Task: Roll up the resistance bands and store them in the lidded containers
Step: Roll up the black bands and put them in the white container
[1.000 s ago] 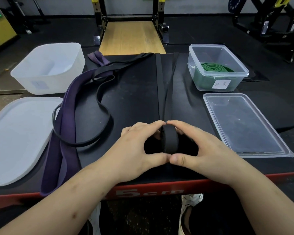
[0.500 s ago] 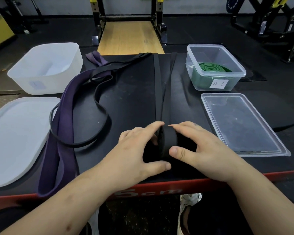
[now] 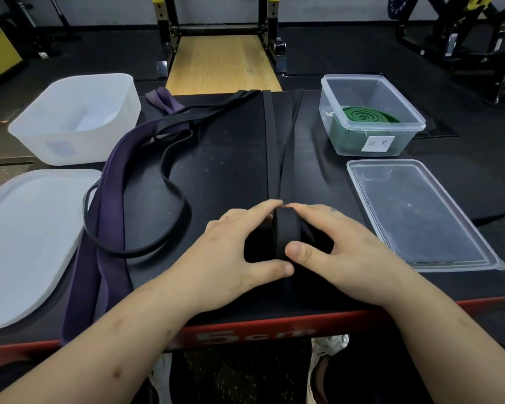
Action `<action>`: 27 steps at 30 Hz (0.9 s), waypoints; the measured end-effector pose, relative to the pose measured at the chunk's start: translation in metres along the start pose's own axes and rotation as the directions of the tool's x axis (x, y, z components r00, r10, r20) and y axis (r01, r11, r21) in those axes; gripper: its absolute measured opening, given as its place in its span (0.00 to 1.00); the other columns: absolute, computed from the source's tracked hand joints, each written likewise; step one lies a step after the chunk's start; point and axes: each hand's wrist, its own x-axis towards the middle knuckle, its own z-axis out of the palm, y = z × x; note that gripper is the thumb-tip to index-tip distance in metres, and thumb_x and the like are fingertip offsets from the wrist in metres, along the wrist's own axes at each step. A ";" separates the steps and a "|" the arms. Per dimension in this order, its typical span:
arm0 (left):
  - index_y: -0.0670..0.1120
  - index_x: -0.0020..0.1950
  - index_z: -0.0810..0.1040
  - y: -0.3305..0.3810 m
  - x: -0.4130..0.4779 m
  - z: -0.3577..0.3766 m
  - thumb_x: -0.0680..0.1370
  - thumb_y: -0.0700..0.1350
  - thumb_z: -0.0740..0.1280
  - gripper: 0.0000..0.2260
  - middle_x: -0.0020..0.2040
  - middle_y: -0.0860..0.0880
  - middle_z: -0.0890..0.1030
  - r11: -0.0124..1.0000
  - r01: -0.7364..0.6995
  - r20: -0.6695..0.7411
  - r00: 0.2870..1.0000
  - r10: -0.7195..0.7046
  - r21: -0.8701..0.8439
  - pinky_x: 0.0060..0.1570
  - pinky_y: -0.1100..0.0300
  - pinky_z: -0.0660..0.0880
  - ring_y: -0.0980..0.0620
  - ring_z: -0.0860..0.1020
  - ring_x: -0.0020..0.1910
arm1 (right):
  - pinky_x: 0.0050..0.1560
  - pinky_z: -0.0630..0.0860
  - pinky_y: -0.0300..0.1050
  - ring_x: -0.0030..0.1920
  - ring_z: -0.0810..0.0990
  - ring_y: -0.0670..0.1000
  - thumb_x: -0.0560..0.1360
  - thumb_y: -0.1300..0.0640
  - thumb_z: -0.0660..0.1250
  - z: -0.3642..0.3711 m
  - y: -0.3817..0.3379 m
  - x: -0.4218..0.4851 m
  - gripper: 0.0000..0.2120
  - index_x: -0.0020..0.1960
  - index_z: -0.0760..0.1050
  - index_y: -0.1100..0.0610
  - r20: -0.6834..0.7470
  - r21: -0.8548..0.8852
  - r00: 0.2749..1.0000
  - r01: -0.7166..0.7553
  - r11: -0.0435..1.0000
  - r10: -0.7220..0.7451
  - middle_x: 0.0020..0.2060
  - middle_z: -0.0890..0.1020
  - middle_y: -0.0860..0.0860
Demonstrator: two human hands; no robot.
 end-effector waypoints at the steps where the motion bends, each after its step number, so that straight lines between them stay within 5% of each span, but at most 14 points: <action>1: 0.84 0.66 0.55 0.002 0.001 0.000 0.70 0.66 0.73 0.33 0.66 0.68 0.68 1.000 -0.001 0.002 1.000 0.001 0.001 0.69 0.54 0.66 0.56 0.65 0.72 | 0.69 0.68 0.41 0.71 0.68 0.36 0.73 0.27 0.59 0.000 0.000 0.000 0.33 0.76 0.65 0.33 0.015 0.004 1.000 0.002 1.000 -0.002 0.65 0.73 0.31; 4: 0.85 0.60 0.57 0.002 0.003 -0.001 0.70 0.65 0.74 0.31 0.63 0.67 0.72 1.000 0.000 -0.011 1.000 -0.001 -0.014 0.68 0.54 0.68 0.56 0.67 0.69 | 0.66 0.68 0.38 0.68 0.71 0.36 0.75 0.29 0.57 0.000 -0.003 0.001 0.28 0.73 0.71 0.36 -0.072 0.068 0.997 -0.022 0.997 0.027 0.63 0.76 0.32; 7: 0.80 0.67 0.59 -0.003 0.003 -0.002 0.70 0.66 0.74 0.32 0.64 0.68 0.71 1.000 0.011 0.011 1.000 -0.011 -0.005 0.67 0.59 0.66 0.60 0.66 0.70 | 0.58 0.69 0.37 0.60 0.77 0.40 0.80 0.38 0.61 -0.004 -0.004 0.019 0.19 0.68 0.78 0.41 -0.247 0.060 0.945 -0.207 0.976 0.216 0.59 0.81 0.36; 16: 0.75 0.70 0.61 -0.005 0.002 -0.004 0.70 0.64 0.75 0.34 0.62 0.68 0.71 1.000 -0.029 0.033 0.999 0.029 -0.007 0.68 0.60 0.66 0.60 0.66 0.69 | 0.55 0.74 0.49 0.60 0.79 0.59 0.81 0.43 0.65 -0.008 -0.007 0.125 0.20 0.63 0.79 0.56 -0.251 -0.162 0.865 -0.480 0.862 0.434 0.59 0.83 0.55; 20: 0.75 0.70 0.60 -0.006 0.003 -0.004 0.70 0.64 0.75 0.35 0.63 0.68 0.71 0.999 -0.035 0.044 0.998 0.035 -0.014 0.68 0.59 0.66 0.60 0.65 0.69 | 0.48 0.70 0.45 0.54 0.78 0.57 0.78 0.56 0.67 -0.008 -0.012 0.153 0.12 0.61 0.75 0.55 -0.251 -0.132 0.860 -0.485 0.864 0.444 0.57 0.80 0.54; 23: 0.75 0.70 0.60 -0.008 0.003 -0.005 0.70 0.63 0.76 0.35 0.63 0.68 0.71 0.999 -0.041 0.048 0.998 0.042 -0.022 0.69 0.60 0.66 0.60 0.65 0.69 | 0.45 0.72 0.44 0.49 0.78 0.53 0.76 0.61 0.70 -0.007 -0.015 0.170 0.14 0.59 0.76 0.51 -0.242 0.169 0.875 -0.388 0.906 0.420 0.53 0.79 0.50; 27: 0.75 0.69 0.61 -0.008 0.004 -0.006 0.70 0.63 0.76 0.34 0.61 0.67 0.71 0.998 -0.051 0.054 0.997 0.053 -0.040 0.69 0.59 0.67 0.60 0.65 0.68 | 0.57 0.80 0.55 0.52 0.82 0.58 0.70 0.66 0.70 -0.014 0.003 0.201 0.16 0.52 0.79 0.47 -0.202 0.608 0.840 -0.296 0.737 0.504 0.52 0.83 0.54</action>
